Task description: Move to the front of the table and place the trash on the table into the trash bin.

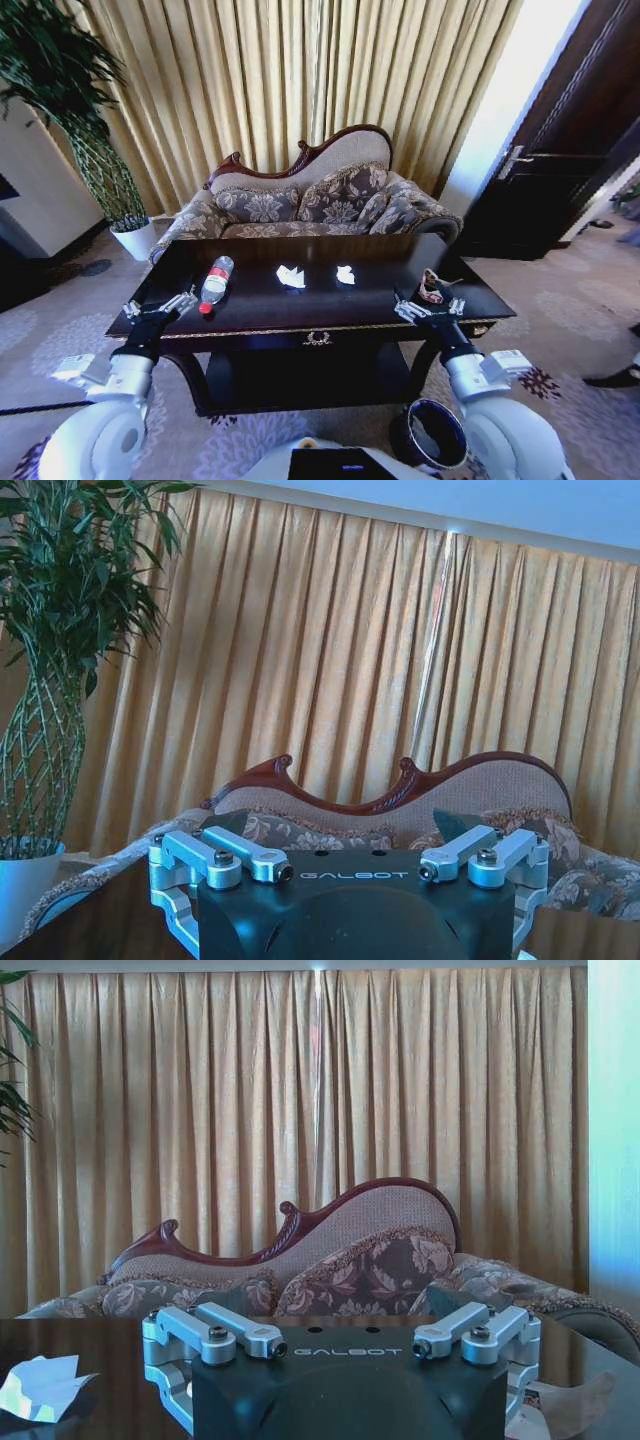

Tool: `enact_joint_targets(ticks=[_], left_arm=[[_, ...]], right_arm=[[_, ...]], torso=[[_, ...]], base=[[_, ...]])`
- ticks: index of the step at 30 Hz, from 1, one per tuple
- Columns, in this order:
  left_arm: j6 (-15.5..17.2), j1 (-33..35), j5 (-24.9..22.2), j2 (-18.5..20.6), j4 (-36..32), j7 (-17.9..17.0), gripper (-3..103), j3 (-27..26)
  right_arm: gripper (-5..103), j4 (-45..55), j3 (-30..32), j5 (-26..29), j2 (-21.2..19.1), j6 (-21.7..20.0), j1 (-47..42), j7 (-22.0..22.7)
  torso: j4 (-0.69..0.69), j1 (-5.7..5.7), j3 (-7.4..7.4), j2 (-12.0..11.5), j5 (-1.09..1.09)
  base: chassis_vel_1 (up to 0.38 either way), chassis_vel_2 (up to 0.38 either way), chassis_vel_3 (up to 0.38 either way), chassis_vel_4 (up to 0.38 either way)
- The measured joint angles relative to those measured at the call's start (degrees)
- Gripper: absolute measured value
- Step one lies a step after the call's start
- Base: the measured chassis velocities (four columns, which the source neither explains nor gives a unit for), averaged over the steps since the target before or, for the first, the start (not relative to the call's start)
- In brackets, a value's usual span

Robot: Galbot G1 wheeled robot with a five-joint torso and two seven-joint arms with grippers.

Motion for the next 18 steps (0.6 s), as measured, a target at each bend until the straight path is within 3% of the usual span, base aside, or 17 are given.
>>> enact_joint_targets(ticks=[11,18], left_arm=[[0.05,0.09,-0.03,0.12,-0.24,-0.12,100,0.12],[0.09,0.19,-0.25,0.39,-0.28,-0.15,100,-0.18]], right_arm=[[100,-1.02,0.92,0.85,-1.99,0.05,1.45,1.51],[100,-3.93,2.55,5.63,-7.33,-5.15,4.34,6.19]], torso=[[-0.01,0.00,0.00,0.00,-0.01],[0.00,0.00,0.00,0.00,0.01]], base=[[0.000,0.000,0.000,0.000],[0.000,0.000,0.000,0.000]])
